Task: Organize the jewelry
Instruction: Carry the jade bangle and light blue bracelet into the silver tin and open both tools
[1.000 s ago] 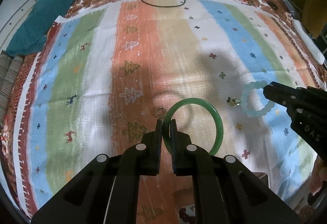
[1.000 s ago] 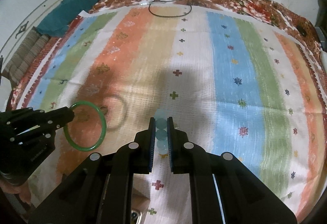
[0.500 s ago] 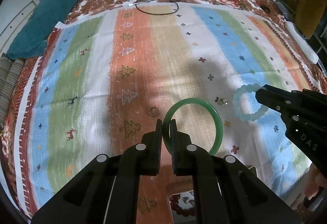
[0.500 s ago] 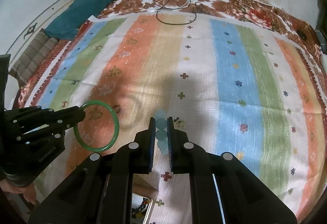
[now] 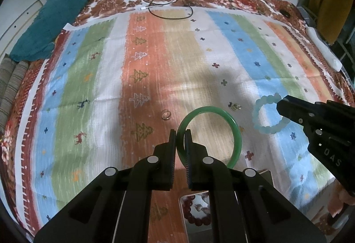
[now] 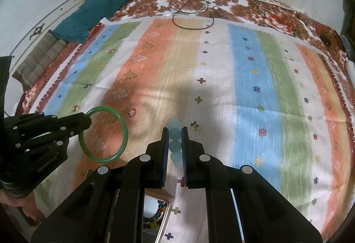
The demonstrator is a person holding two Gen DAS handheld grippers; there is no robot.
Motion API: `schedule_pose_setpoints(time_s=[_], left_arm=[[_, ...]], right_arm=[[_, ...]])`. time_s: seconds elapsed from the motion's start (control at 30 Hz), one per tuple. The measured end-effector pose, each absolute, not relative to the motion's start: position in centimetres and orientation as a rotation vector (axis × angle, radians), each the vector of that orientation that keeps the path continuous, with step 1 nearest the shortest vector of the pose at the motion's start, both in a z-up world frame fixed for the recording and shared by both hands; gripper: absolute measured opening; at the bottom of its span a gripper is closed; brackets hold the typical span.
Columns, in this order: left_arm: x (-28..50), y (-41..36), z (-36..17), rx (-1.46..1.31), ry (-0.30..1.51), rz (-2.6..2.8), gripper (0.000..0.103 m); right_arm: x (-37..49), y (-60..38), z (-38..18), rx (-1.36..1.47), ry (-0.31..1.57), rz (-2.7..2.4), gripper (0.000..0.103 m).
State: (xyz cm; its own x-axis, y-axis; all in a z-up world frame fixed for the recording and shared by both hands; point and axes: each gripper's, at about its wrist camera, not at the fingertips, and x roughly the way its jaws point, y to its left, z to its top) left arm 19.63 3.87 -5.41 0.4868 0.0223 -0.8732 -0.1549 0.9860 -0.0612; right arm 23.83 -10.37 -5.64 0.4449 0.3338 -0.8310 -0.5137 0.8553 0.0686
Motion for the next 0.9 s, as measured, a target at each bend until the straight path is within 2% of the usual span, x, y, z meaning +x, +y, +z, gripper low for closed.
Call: schedule_pose_setpoints(time_s=[0.9], left_arm=[[14.7,2.5,-4.1,-0.139,1.006,0.108,0.007]], right_arm=[[18.7,-11.3,-3.6,-0.219,0.915,0.567,0.012]])
